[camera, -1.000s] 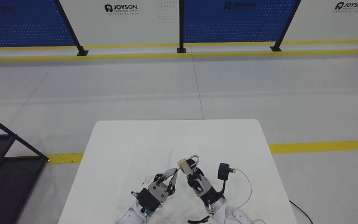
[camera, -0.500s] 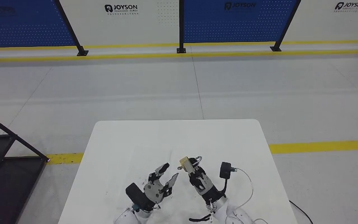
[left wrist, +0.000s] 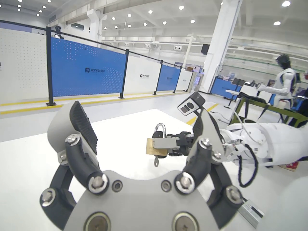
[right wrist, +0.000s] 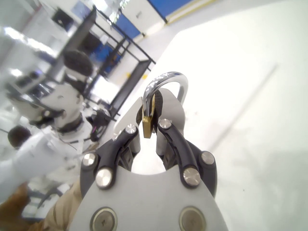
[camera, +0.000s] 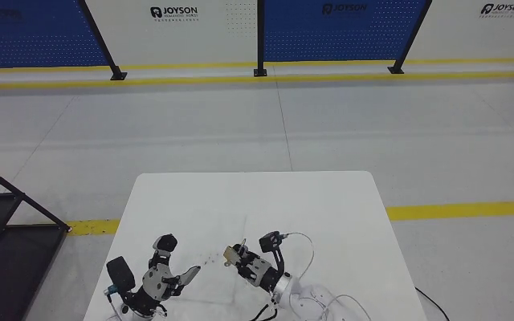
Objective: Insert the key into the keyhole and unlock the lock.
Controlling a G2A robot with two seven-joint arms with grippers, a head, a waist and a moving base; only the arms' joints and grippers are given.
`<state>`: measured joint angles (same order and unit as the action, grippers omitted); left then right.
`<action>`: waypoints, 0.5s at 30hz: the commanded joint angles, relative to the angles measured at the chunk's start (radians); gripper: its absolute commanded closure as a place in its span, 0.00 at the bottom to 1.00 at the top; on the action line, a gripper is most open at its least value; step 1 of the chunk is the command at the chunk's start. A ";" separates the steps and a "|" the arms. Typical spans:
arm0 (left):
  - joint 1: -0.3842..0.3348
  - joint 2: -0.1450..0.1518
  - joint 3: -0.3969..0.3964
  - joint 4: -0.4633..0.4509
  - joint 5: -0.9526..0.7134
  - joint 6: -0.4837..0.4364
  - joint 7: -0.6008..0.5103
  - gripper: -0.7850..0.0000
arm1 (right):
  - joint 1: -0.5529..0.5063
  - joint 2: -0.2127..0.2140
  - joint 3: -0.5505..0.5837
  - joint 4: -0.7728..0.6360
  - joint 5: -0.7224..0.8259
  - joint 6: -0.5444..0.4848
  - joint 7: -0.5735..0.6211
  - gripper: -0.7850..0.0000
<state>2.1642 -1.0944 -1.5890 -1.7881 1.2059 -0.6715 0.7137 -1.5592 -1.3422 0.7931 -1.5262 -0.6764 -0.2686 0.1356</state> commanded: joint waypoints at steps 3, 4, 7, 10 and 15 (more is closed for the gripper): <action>0.034 0.004 -0.046 0.006 -0.023 0.006 -0.059 0.00 | 0.094 -0.031 -0.091 0.060 -0.020 0.113 0.111 1.00; 0.031 0.003 -0.046 0.012 -0.021 0.019 -0.068 0.00 | 0.113 -0.040 -0.110 0.074 -0.029 0.146 0.115 1.00; 0.009 0.002 -0.032 0.039 -0.017 0.031 -0.078 0.00 | 0.161 -0.066 -0.164 0.118 -0.053 0.226 0.136 1.00; -0.018 0.000 -0.018 0.066 -0.009 0.039 -0.080 0.00 | 0.193 -0.084 -0.191 0.150 -0.054 0.278 0.149 0.64; -0.050 -0.003 0.002 0.091 0.000 0.048 -0.081 0.00 | 0.209 -0.095 -0.213 0.160 -0.100 0.329 0.163 0.00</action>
<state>2.1189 -1.0967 -1.5909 -1.6998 1.2027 -0.6255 0.6341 -1.3496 -1.4368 0.5812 -1.3634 -0.7678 0.0548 0.2962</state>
